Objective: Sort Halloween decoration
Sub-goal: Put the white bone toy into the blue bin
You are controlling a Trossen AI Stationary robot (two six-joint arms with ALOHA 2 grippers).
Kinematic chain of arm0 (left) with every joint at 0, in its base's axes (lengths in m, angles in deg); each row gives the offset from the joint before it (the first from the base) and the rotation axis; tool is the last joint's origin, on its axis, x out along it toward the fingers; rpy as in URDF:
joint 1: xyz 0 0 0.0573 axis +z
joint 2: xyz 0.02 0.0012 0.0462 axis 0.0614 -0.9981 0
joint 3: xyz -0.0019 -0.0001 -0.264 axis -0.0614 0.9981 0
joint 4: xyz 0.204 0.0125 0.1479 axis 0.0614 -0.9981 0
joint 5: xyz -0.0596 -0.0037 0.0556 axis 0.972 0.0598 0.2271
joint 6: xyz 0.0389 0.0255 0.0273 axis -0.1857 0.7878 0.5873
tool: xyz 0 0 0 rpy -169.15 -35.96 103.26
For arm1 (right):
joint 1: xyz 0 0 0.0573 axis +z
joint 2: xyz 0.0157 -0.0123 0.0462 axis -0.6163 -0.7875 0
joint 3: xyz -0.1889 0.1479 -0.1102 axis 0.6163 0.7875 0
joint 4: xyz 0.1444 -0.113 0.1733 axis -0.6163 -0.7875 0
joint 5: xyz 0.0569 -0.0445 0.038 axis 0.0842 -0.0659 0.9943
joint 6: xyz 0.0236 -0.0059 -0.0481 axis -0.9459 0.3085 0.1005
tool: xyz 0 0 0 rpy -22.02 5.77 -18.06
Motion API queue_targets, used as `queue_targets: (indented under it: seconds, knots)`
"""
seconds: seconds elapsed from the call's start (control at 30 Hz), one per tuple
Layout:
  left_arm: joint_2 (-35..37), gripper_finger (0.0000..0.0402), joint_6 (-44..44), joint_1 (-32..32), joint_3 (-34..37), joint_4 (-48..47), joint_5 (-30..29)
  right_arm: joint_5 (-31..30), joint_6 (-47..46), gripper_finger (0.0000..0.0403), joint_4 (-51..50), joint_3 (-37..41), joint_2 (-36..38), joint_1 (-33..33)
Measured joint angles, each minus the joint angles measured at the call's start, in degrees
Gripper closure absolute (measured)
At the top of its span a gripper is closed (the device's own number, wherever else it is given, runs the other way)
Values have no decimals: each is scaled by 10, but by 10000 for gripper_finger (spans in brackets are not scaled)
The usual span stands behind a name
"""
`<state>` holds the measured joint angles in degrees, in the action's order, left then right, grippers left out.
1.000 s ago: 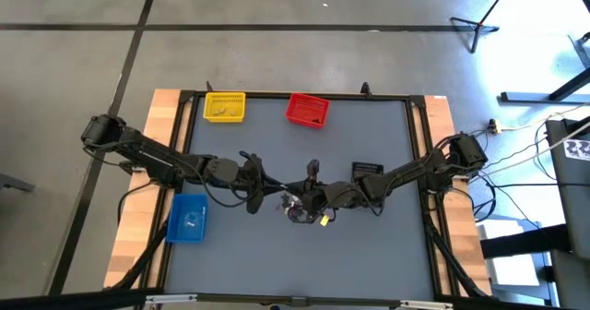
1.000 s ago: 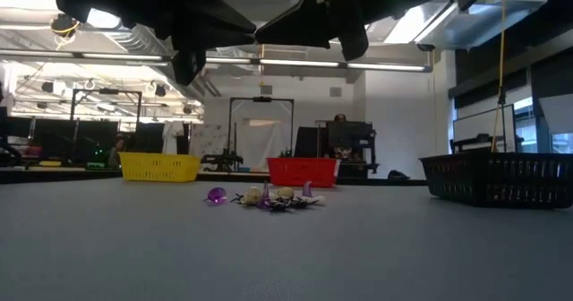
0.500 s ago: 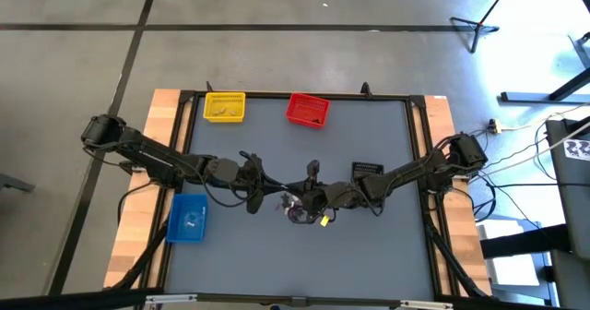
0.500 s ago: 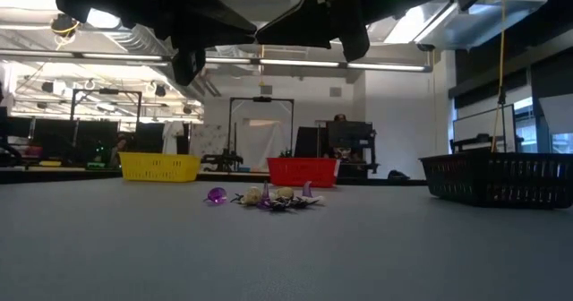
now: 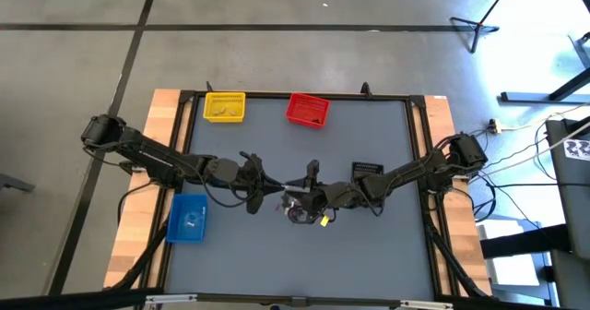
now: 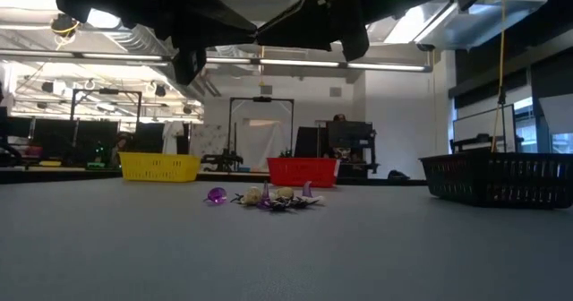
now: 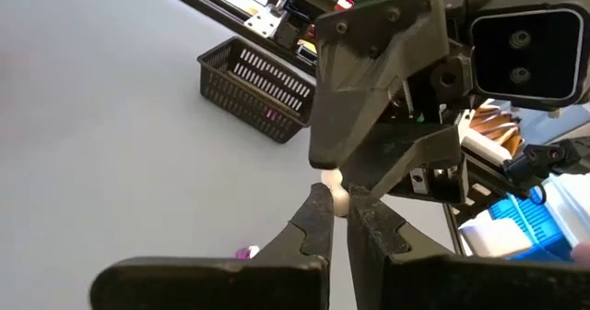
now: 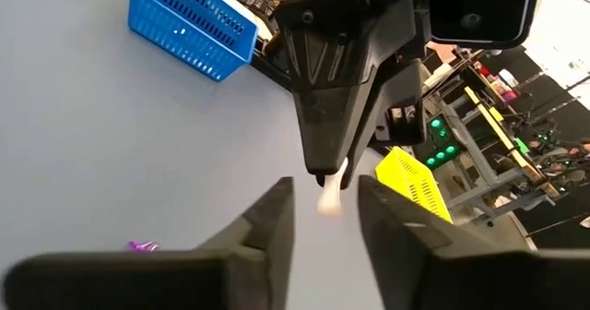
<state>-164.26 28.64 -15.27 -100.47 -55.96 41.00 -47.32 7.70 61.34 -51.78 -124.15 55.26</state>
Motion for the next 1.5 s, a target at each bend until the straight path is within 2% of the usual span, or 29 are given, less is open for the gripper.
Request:
queue_targets:
  seconds: [0.13,0.27,0.4,0.5,0.63,0.77,0.97,1.07,1.23,1.37,1.5]
  knots:
    - [1,398,3,0,0,-3,17,-3,0,235,-5,0,0,1]
    - [15,398,-1,0,0,-33,57,-4,-1,215,-36,0,0,1]
    - [54,398,-39,0,0,-123,106,-4,-43,210,-76,0,0,1]
    - [96,398,-84,0,0,-216,170,7,-78,210,-108,0,0,1]
    - [153,398,-180,0,0,-359,293,44,-108,210,-141,0,0,0]
    - [202,398,-318,-1,0,-497,414,79,-123,210,-165,0,0,0]
    - [250,398,-502,-1,0,-662,526,106,-123,210,-181,0,0,0]
    - [259,398,-557,-1,0,-745,540,106,-123,210,-186,0,0,0]
    - [260,397,-569,-1,0,-868,520,106,-123,210,-188,0,0,0]
    - [260,388,-570,-1,0,-894,474,106,-123,210,-196,0,0,0]
    - [260,368,-572,-1,0,-894,462,106,-124,210,-202,0,0,0]
